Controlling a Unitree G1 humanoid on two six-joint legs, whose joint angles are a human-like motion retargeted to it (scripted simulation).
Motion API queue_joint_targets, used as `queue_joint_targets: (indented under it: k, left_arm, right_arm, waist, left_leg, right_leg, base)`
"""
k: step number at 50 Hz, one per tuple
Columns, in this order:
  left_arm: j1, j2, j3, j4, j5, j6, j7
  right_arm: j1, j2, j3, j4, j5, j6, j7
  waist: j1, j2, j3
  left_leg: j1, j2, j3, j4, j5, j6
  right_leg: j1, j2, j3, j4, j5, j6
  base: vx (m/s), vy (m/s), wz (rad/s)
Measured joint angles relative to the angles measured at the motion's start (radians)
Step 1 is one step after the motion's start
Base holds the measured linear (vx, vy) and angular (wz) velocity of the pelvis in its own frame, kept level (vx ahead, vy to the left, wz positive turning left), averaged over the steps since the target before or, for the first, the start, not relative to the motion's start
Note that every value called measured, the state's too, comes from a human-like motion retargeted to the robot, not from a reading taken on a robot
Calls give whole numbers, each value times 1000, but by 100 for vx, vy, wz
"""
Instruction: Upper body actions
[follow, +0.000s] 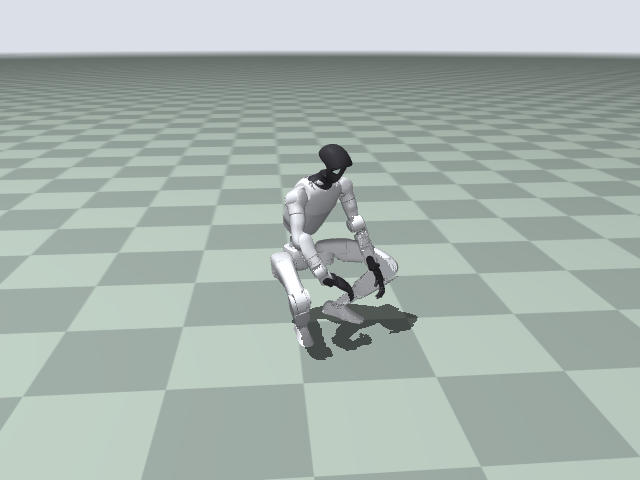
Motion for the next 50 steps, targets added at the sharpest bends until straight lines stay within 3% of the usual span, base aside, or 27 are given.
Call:
queue_joint_targets:
  k: [41,45,50]
  left_arm:
    - [2,8,-6,7,20,14,12]
    - [-1,13,13,2,29,38,-35]
    - [-30,22,86,-29,162,146,-92]
  right_arm:
    - [-3,15,9,7,16,3,39]
    - [0,12,3,2,35,-4,47]
    - [5,-11,-64,-10,40,24,73]
  waist:
    - [8,-6,0]
    - [10,-9,0]
    - [21,-8,0]
  left_leg:
    - [-2,27,-32,27,42,0]
    - [-1,28,-29,16,50,0]
    - [4,7,15,-82,90,0]
  right_leg:
    - [-3,11,17,21,5,0]
    - [-2,14,12,9,11,0]
    - [5,34,-21,-86,44,0]
  base:
    - [0,0,0]
    - [0,0,0]
    - [0,-4,-3]
